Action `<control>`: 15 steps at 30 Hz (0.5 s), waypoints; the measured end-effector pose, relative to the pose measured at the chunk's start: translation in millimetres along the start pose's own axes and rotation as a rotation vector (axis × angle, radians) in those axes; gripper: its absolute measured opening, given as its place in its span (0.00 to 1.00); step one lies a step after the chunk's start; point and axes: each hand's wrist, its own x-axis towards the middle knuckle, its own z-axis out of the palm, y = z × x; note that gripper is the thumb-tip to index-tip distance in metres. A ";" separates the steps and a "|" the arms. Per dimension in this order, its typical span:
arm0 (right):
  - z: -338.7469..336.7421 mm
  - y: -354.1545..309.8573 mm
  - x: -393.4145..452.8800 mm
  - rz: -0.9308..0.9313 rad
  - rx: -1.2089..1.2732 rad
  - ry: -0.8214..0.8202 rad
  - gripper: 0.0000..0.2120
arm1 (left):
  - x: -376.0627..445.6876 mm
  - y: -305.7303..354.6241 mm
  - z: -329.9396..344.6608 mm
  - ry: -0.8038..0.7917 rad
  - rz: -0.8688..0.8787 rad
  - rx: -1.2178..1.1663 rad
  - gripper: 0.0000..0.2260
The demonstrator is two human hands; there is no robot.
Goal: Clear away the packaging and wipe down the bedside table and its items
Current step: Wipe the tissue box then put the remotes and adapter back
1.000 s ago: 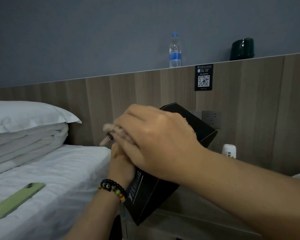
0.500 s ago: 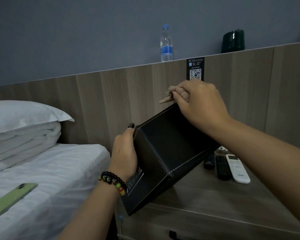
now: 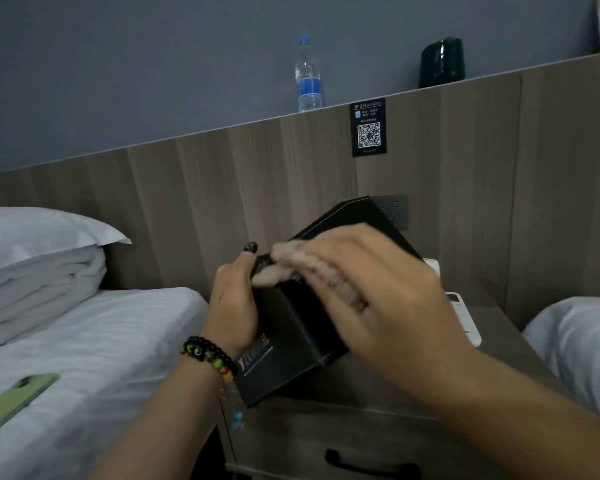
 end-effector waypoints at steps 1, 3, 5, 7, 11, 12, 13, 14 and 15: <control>0.5 11.5 -5.6 0.041 -0.031 0.031 0.10 | 2.2 2.1 -0.7 0.027 -0.025 -0.025 0.22; -6.0 38.7 -7.4 0.195 -0.078 0.100 0.09 | 6.8 -3.3 -5.6 0.052 -0.037 0.021 0.23; -8.5 58.7 -9.0 0.347 -0.138 0.148 0.08 | 7.0 -8.2 -7.2 0.097 -0.024 0.080 0.19; -6.5 61.2 -10.1 0.437 -0.155 0.182 0.07 | 5.6 -1.0 -5.7 0.113 0.010 0.125 0.18; 4.1 17.2 -4.3 0.290 -0.078 0.151 0.09 | 4.8 3.8 -4.8 0.102 -0.007 0.017 0.19; 9.3 -0.4 -2.1 0.225 -0.047 0.112 0.09 | 4.6 6.6 -4.1 0.090 -0.034 -0.049 0.22; 14.5 -17.9 0.7 0.169 -0.010 0.070 0.10 | 5.0 7.3 -4.9 0.065 -0.078 -0.106 0.25; 19.3 -32.5 3.4 0.134 0.031 0.031 0.10 | 4.8 9.1 -4.4 0.050 -0.129 -0.162 0.29; 23.2 -42.8 5.7 0.113 0.059 0.004 0.10 | 4.5 10.4 -5.3 0.047 -0.174 -0.222 0.32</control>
